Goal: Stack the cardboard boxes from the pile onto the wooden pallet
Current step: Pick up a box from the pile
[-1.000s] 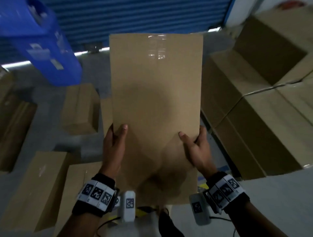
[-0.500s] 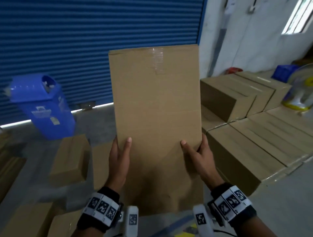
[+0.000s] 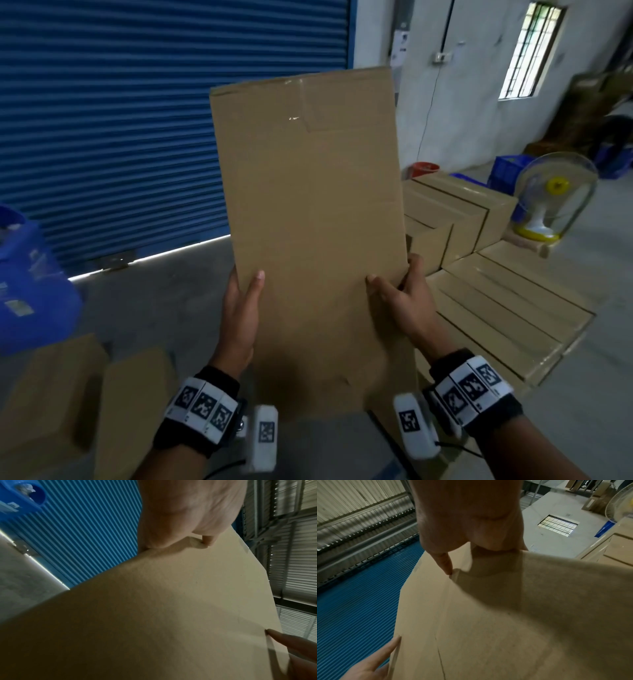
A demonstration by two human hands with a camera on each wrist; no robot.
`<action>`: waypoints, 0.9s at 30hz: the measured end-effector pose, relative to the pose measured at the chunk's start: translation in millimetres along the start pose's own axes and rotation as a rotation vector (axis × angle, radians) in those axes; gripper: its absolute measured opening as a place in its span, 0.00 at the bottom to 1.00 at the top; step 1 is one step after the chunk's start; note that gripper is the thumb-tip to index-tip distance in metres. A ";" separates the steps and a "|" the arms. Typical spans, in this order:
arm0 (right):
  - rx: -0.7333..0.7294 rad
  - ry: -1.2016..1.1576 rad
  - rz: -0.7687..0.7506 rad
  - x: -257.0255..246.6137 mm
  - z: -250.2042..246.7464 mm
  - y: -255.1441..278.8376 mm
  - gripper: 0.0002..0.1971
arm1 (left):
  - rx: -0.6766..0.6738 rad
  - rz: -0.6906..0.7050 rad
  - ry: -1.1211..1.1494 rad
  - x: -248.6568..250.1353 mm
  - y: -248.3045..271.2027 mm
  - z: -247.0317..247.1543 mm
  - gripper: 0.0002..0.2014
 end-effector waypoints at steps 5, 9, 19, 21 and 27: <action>-0.078 0.065 -0.012 9.9 -34.9 -59.1 0.39 | 0.002 -0.005 0.034 -13.5 -28.4 57.0 0.21; -0.116 0.112 -0.029 16.5 -45.4 -102.8 0.40 | -0.006 -0.004 0.046 -27.7 -55.3 84.4 0.21; -0.111 0.229 -0.048 45.9 -26.7 -234.1 0.38 | 0.028 -0.074 0.103 -100.5 -155.0 138.5 0.23; -0.107 0.257 -0.055 53.7 -19.4 -266.7 0.36 | 0.034 -0.093 0.115 -119.7 -185.2 150.1 0.23; -0.034 0.333 0.101 88.0 -5.0 -360.5 0.35 | 0.080 -0.185 0.142 -171.3 -268.1 188.3 0.20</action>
Point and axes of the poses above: each hand's wrist, its own y-axis away from the middle knuckle, its own z-axis out of the palm, x = y × z, the point moved 6 cm from there along -y, towards the middle knuckle, and after that the axes turned 2 degrees about z, right-handed, at the moved point
